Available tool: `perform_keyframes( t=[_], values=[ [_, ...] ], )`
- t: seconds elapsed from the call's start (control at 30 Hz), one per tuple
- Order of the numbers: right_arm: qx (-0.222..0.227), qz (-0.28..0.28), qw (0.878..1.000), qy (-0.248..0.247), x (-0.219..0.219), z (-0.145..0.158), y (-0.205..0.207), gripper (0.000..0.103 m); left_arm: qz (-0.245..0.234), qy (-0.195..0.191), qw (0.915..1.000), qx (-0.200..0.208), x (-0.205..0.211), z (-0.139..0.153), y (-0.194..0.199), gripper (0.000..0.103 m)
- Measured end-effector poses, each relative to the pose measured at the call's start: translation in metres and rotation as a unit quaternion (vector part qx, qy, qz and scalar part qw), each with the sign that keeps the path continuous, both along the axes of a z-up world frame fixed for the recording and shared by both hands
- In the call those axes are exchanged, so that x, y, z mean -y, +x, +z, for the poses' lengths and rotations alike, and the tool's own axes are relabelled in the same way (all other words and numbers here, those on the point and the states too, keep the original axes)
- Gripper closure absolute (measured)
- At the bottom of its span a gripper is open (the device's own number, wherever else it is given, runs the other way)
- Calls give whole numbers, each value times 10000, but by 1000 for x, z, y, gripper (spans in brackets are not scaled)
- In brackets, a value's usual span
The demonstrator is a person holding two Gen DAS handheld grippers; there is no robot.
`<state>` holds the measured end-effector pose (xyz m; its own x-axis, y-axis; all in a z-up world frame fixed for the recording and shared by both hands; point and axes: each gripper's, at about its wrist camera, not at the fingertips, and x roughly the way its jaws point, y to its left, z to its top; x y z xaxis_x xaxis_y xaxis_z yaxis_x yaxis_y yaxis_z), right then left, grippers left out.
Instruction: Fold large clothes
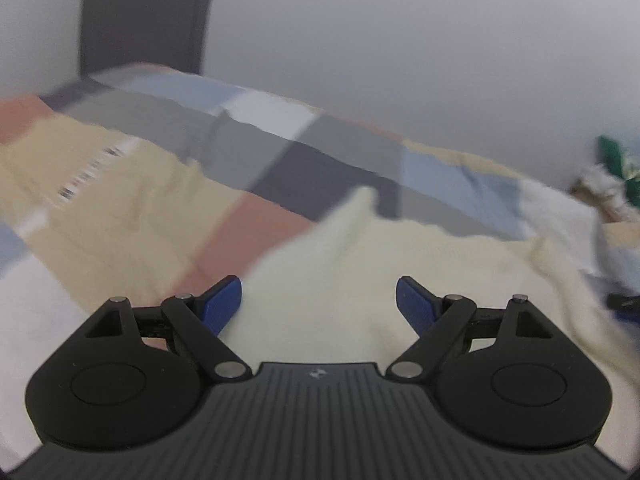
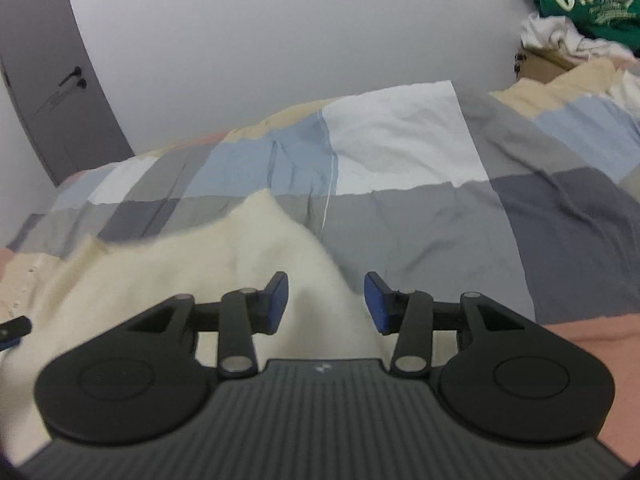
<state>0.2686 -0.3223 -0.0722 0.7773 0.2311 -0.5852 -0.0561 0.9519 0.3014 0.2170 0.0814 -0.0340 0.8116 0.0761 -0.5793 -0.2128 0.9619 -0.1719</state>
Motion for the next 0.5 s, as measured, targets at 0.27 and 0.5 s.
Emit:
perform_keyframes(
  t=[0.27,0.5],
  values=[
    [2,826,9933,-809,-29,3,-25,39,86,-77,9993,-359,-10,-12,-3,18],
    [-339,887,9813,-1677,-51,-19,-25,67,181,-66,9987,-479,-10,-18,-5,20]
  ],
)
